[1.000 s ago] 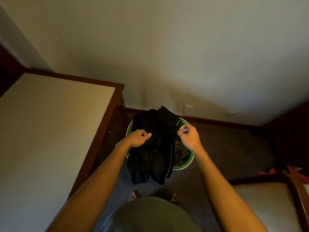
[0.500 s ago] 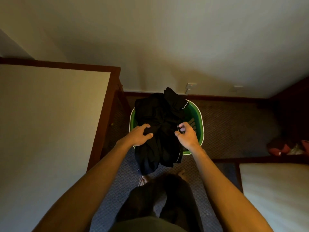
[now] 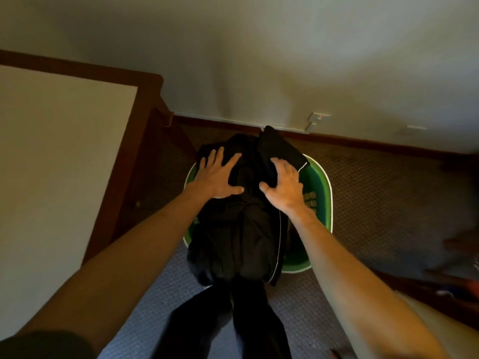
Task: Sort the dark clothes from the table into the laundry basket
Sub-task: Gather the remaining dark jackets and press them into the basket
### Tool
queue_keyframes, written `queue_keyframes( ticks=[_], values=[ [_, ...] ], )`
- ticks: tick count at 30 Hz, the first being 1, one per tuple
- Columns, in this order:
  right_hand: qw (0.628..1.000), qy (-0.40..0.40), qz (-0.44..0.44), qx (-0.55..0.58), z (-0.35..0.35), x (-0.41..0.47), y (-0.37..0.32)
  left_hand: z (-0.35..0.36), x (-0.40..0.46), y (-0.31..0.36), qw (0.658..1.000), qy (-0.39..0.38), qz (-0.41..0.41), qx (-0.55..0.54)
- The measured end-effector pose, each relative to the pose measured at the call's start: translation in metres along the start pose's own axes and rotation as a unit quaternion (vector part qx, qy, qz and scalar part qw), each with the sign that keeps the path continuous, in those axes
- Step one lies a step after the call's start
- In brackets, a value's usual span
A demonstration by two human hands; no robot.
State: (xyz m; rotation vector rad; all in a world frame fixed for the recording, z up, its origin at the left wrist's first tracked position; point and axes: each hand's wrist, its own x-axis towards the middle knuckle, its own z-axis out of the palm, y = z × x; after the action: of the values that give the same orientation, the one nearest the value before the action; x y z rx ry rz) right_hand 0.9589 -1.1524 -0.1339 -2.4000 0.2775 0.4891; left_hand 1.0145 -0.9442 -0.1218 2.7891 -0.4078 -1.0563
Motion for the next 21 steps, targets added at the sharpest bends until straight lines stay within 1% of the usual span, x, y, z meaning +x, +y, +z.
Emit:
queue_keyframes(
  ticks=[2, 4, 6, 8, 10, 12, 14, 16, 18, 19, 20, 21],
  values=[
    [0.999, -0.013, -0.015, -0.032, 0.018, 0.025, 0.013, 0.016, 0.025, 0.001, 1.0, -0.014, -0.016, -0.007],
    [0.999, -0.027, -0.028, -0.023, 0.036, 0.044, 0.025, 0.041, 0.044, 0.004, 0.998, -0.029, -0.026, -0.048],
    [0.999, -0.027, -0.041, -0.011, 0.053, 0.056, 0.036, 0.073, 0.058, 0.01, 0.996, -0.009, -0.026, -0.084],
    [0.998, -0.007, -0.063, -0.017, 0.07, 0.06, 0.045, 0.105, 0.065, 0.014, 0.994, 0.007, -0.03, -0.106],
    [0.997, 0.005, -0.074, -0.036, 0.088, 0.059, 0.054, 0.131, 0.073, 0.016, 0.994, 0.025, -0.034, -0.101],
    [0.994, -0.011, -0.071, -0.076, 0.111, 0.056, 0.067, 0.152, 0.082, 0.013, 0.996, 0.026, -0.041, -0.078],
    [0.993, -0.015, -0.048, -0.111, 0.136, 0.059, 0.085, 0.168, 0.096, 0.008, 0.997, 0.015, -0.04, -0.067],
    [0.993, -0.018, -0.021, -0.116, 0.156, 0.076, 0.093, 0.183, 0.107, 0.003, 0.996, -0.005, -0.05, -0.07],
    [0.99, -0.045, -0.003, -0.134, 0.18, 0.092, 0.103, 0.187, 0.107, 0.0, 0.994, -0.052, -0.064, -0.078],
    [0.989, -0.069, 0.014, -0.129, 0.189, 0.092, 0.111, 0.189, 0.105, -0.004, 0.986, -0.077, -0.097, -0.108],
    [0.99, -0.093, 0.032, -0.1, 0.196, 0.093, 0.12, 0.189, 0.102, -0.007, 0.976, -0.111, -0.13, -0.136],
    [0.989, -0.121, 0.074, -0.036, 0.205, 0.089, 0.134, 0.182, 0.096, -0.009, 0.973, -0.124, -0.138, -0.14]
  ],
)
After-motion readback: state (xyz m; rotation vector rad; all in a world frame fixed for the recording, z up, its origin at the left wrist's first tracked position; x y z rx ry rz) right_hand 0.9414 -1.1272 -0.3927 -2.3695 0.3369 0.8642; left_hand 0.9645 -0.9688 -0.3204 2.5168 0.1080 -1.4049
